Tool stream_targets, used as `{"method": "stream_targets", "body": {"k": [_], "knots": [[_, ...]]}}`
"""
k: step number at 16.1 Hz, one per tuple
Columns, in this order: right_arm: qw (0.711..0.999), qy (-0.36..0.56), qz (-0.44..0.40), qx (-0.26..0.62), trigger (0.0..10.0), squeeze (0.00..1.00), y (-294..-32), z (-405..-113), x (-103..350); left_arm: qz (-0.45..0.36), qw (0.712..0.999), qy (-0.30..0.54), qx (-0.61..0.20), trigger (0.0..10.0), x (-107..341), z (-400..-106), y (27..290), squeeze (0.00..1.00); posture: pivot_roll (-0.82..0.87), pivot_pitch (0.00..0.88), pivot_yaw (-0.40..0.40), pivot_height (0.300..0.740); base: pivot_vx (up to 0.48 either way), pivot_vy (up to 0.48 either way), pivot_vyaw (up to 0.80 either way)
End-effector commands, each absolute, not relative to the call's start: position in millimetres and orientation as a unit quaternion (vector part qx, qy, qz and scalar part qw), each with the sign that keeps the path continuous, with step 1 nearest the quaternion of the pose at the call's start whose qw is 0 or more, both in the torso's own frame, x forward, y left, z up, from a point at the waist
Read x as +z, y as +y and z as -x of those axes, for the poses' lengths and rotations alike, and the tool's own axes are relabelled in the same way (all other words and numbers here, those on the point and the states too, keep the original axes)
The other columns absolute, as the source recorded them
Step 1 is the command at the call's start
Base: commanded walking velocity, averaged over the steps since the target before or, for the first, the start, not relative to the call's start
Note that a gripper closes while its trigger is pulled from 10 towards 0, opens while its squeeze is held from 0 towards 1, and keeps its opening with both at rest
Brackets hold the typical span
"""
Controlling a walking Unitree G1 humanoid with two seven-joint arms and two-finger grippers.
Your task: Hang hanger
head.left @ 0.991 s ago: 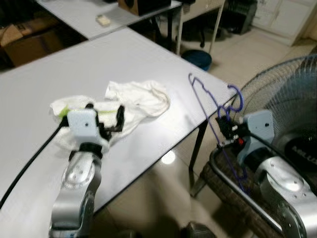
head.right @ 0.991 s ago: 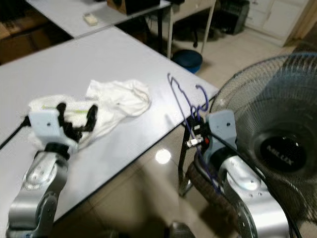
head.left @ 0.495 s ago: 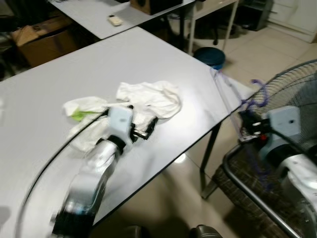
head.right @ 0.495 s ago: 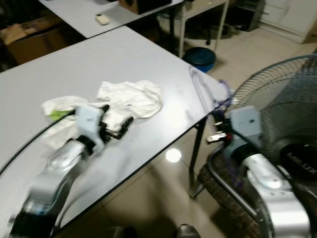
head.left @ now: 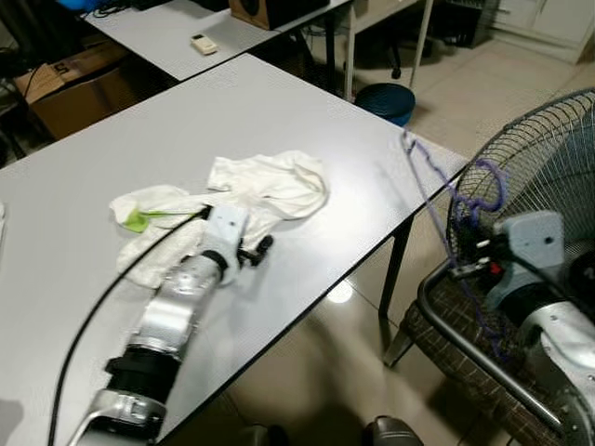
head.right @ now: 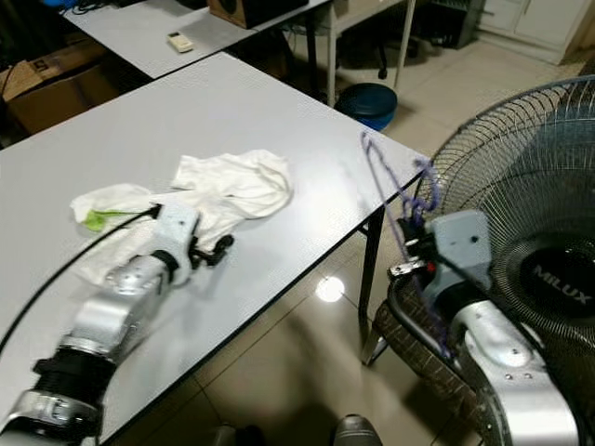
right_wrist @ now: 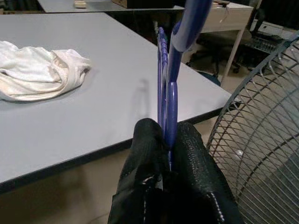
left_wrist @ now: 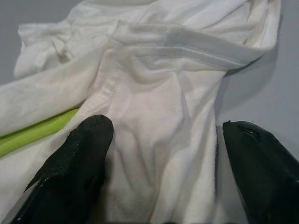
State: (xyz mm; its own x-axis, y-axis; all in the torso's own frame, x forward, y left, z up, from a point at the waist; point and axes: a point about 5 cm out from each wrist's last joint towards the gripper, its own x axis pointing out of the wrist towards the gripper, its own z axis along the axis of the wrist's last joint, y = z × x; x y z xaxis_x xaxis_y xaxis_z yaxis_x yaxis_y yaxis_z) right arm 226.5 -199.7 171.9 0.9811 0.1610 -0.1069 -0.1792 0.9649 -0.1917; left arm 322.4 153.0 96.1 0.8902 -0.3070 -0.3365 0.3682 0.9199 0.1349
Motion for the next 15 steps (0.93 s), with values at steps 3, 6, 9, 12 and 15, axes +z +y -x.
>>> {"method": "stream_targets", "body": {"k": [3, 6, 9, 12, 15], "knots": [[0.99, 0.032, 0.101, 0.098, 10.0, 0.0, -194.6, -225.1, 175.6, -0.045, 0.966, 0.191, -0.171, 10.0, 83.5, -301.4, 195.1, 0.0, -0.21, 0.144, 0.141, 0.74, 0.0, 0.0, 0.0], [0.989, 0.035, 0.1, 0.107, 10.0, 0.0, -192.5, -226.1, 174.0, -0.032, 0.966, 0.188, -0.173, 10.0, 88.2, -280.4, 223.4, 0.0, -0.19, 0.146, 0.134, 0.74, 0.0, 0.0, 0.0], [0.987, 0.034, 0.097, 0.122, 10.0, 0.0, -187.1, -230.9, 171.9, -0.012, 0.964, 0.109, -0.241, 10.0, 122.1, -266.5, 211.8, 0.0, -0.17, 0.145, 0.125, 0.74, 0.0, 0.0, 0.0], [0.987, 0.027, 0.098, 0.124, 10.0, 0.0, -185.1, -234.5, 174.1, 0.036, 0.941, 0.063, -0.331, 10.0, 141.7, -270.2, 182.4, 0.43, -0.17, 0.139, 0.145, 0.74, 0.0, 0.0, 0.0], [0.989, 0.015, 0.104, 0.107, 10.0, 0.0, -190.4, -235.1, 177.1, -0.03, 0.931, 0.058, -0.358, 10.0, 146.8, -289.0, 178.9, 1.0, -0.18, 0.129, 0.184, 0.74, 0.0, 0.0, 0.0]]}}
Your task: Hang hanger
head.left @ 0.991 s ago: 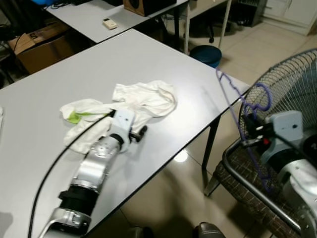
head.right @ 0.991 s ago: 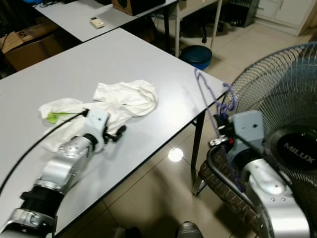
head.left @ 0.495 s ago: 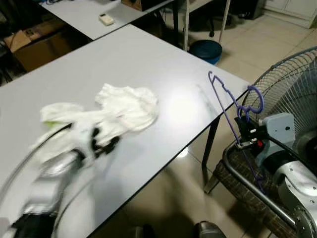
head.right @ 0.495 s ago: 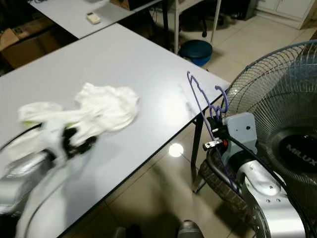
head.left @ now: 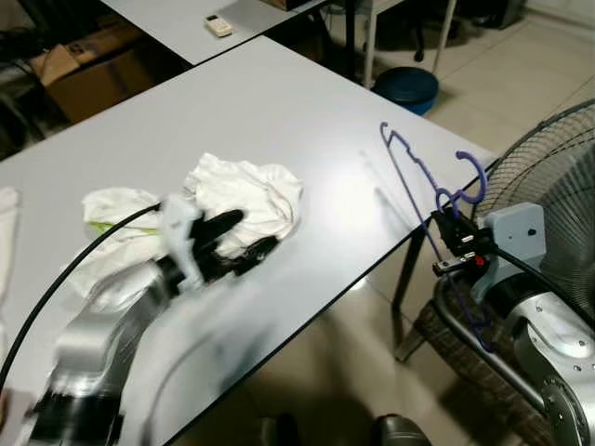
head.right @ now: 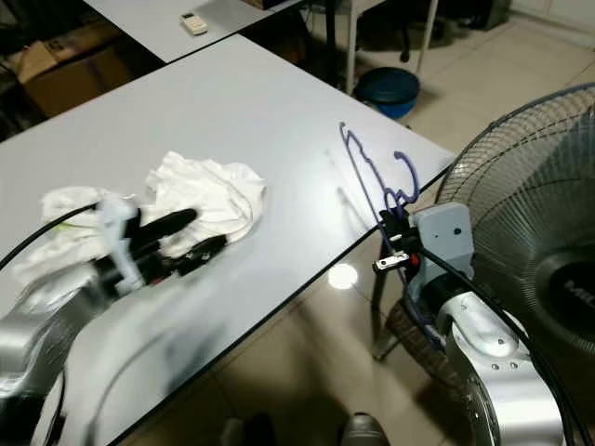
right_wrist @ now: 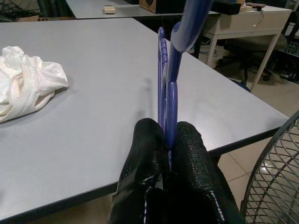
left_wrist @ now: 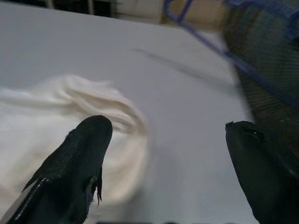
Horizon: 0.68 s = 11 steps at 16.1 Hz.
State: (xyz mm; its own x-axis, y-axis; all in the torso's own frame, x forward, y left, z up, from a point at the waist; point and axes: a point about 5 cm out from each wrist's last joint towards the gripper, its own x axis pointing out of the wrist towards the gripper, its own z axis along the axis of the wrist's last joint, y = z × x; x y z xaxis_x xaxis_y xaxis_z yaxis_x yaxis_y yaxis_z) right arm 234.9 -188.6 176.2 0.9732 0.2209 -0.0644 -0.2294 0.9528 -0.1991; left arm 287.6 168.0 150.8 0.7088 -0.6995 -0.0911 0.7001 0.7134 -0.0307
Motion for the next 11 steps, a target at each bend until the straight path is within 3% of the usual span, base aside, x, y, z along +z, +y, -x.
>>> {"method": "stream_targets", "body": {"k": [1, 2, 3, 6, 8, 11], "knots": [[0.989, 0.014, 0.104, 0.106, 10.0, 0.0, -190.5, -235.3, 177.3, -0.05, 0.936, 0.056, -0.345, 10.0, 146.6, -295.2, 182.5, 0.98, -0.18, 0.128, 0.185, 0.74, 0.0, 0.0, 0.0], [0.989, 0.013, 0.103, 0.104, 10.0, 0.0, -190.4, -235.5, 177.4, -0.079, 0.943, 0.055, -0.318, 10.0, 146.9, -306.3, 189.8, 0.15, -0.19, 0.125, 0.19, 0.74, 0.0, 0.0, 0.0], [0.989, 0.012, 0.103, 0.105, 10.0, 0.0, -189.4, -235.4, 177.2, -0.095, 0.948, 0.057, -0.298, 10.0, 146.7, -313.7, 196.8, 0.0, -0.19, 0.121, 0.194, 0.74, 0.0, 0.0, 0.0], [0.989, 0.011, 0.105, 0.106, 10.0, 0.0, -189.2, -233.6, 175.7, -0.093, 0.952, 0.077, -0.281, 10.0, 136.6, -317.7, 214.1, 0.0, -0.2, 0.113, 0.192, 0.74, 0.0, 0.0, 0.0], [0.988, 0.012, 0.105, 0.11, 10.0, 0.0, -189.6, -234.6, 175.4, -0.046, 0.947, 0.083, -0.306, 10.0, 127.4, -307.8, 218.1, 0.0, -0.2, 0.108, 0.176, 0.74, 0.0, 0.0, 0.0], [0.984, 0.015, 0.115, 0.135, 10.0, 0.0, -186.7, -240.3, 175.4, -0.035, 0.959, 0.102, -0.262, 10.0, 107.4, -305.6, 226.1, 0.0, -0.2, 0.096, 0.126, 0.74, 0.0, 0.0, 0.0]]}}
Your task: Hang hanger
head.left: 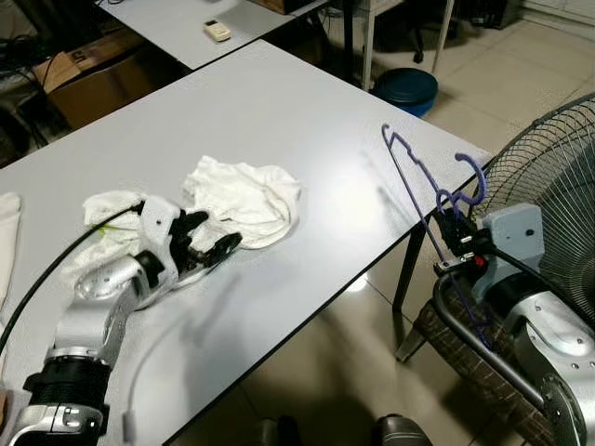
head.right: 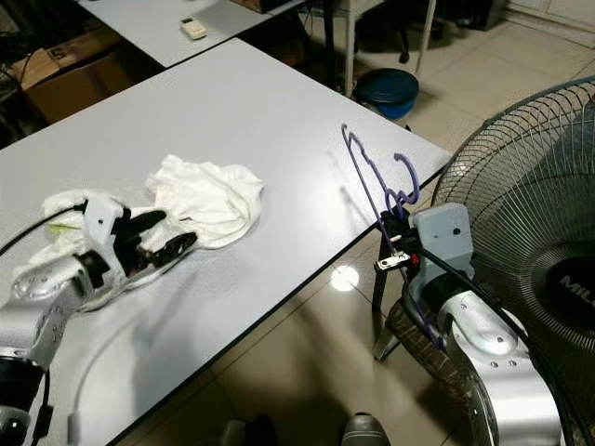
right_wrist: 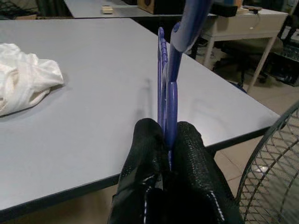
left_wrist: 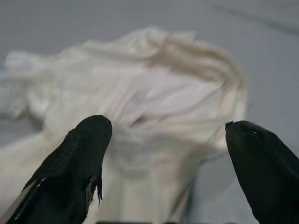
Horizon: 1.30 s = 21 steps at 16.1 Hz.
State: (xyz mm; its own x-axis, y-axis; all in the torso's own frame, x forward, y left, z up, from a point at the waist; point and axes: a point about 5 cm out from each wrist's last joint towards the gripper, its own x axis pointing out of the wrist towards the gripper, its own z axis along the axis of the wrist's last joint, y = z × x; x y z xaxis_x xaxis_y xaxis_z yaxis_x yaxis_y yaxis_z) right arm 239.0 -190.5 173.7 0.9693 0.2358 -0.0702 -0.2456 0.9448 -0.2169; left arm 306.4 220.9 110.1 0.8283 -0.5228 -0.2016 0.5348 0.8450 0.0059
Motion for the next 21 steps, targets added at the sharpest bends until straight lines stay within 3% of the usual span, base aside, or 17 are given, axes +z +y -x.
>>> {"method": "stream_targets", "body": {"k": [1, 9, 10, 11, 13, 21], "knots": [[0.983, 0.014, 0.116, 0.139, 10.0, 0.0, -186.1, -242.2, 176.2, -0.033, 0.964, 0.103, -0.244, 10.0, 103.9, -307.1, 228.5, 0.0, -0.2, 0.092, 0.118, 0.74, 0.0, 0.0, 0.0], [0.98, 0.013, 0.12, 0.157, 10.0, 0.0, -182.4, -242.1, 174.8, -0.001, 0.975, 0.071, -0.209, 10.0, 101.1, -324.0, 224.9, 0.0, -0.22, 0.077, 0.119, 0.74, 0.0, 0.0, 0.0], [0.98, 0.014, 0.121, 0.156, 10.0, 0.0, -182.8, -240.9, 174.2, -0.003, 0.972, 0.076, -0.223, 7.9, 100.0, -324.7, 222.0, 0.0, -0.22, 0.077, 0.121, 0.74, 0.0, 0.0, 0.0], [0.98, 0.014, 0.121, 0.155, 10.0, 0.0, -182.8, -240.4, 174.0, -0.005, 0.971, 0.08, -0.226, 6.5, 98.7, -325.0, 221.3, 0.0, -0.22, 0.077, 0.124, 0.74, 0.0, 0.0, 0.0], [0.98, 0.014, 0.122, 0.154, 10.0, 0.0, -182.5, -239.1, 173.4, -0.015, 0.969, 0.089, -0.228, 0.0, 95.1, -326.2, 221.2, 0.0, -0.22, 0.078, 0.13, 0.74, 0.0, 0.0, 0.0], [0.979, 0.012, 0.125, 0.157, 10.0, 0.0, -179.4, -237.4, 172.2, -0.021, 0.968, 0.091, -0.234, 0.0, 91.6, -329.6, 218.3, 0.0, -0.22, 0.074, 0.136, 0.74, 0.0, 0.0, 0.0]]}}
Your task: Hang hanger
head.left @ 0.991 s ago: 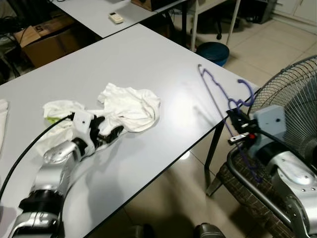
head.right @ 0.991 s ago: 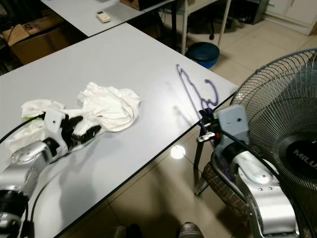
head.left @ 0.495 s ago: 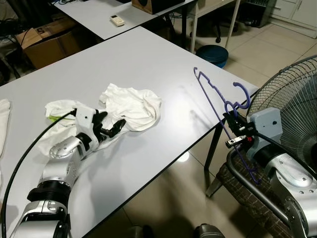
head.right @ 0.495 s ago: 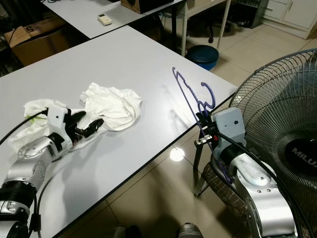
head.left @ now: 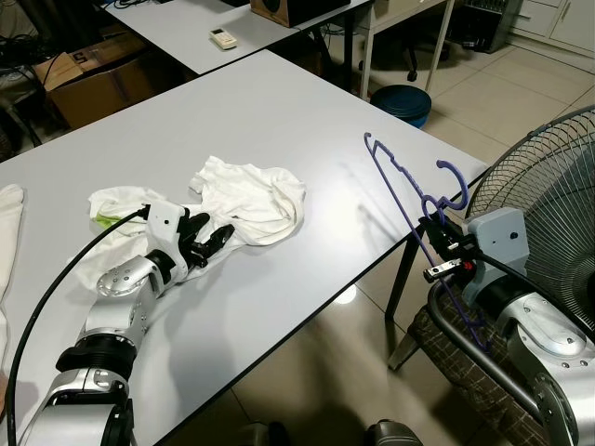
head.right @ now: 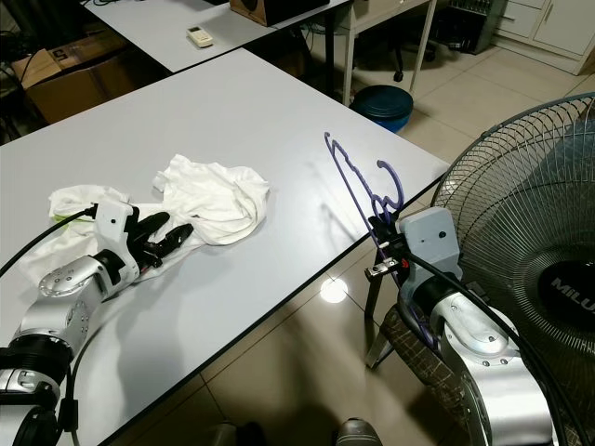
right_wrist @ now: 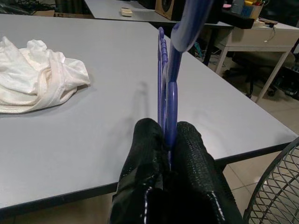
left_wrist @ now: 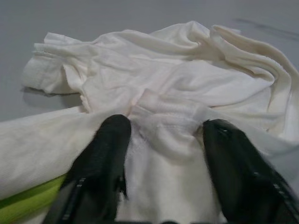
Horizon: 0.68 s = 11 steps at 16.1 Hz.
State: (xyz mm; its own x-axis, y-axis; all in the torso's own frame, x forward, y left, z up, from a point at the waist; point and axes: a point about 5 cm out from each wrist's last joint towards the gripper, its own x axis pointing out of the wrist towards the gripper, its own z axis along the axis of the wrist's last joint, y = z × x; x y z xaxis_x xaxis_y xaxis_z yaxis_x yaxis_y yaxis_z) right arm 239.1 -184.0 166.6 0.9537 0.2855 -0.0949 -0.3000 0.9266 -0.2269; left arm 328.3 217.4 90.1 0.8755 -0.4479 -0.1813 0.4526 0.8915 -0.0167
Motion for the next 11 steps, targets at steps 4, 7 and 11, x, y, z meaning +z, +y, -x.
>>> {"method": "stream_targets", "body": {"k": [4, 7, 11], "knots": [[0.978, 0.014, 0.13, 0.162, 10.0, 0.0, -177.6, -237.0, 171.5, -0.021, 0.968, 0.09, -0.233, 0.0, 89.3, -329.2, 218.1, 0.0, -0.22, 0.073, 0.136, 0.74, 0.0, 0.0, 0.0], [0.978, 0.013, 0.128, 0.164, 10.0, 0.0, -175.2, -237.6, 171.1, -0.023, 0.971, 0.094, -0.218, 0.0, 88.1, -329.9, 220.7, 0.0, -0.22, 0.072, 0.135, 0.74, 0.0, 0.0, 0.0], [0.978, 0.012, 0.129, 0.165, 10.0, 0.0, -174.8, -238.3, 171.0, -0.024, 0.973, 0.096, -0.21, 0.0, 87.2, -330.4, 222.4, 0.0, -0.22, 0.071, 0.135, 0.74, 0.0, 0.0, 0.0]]}}
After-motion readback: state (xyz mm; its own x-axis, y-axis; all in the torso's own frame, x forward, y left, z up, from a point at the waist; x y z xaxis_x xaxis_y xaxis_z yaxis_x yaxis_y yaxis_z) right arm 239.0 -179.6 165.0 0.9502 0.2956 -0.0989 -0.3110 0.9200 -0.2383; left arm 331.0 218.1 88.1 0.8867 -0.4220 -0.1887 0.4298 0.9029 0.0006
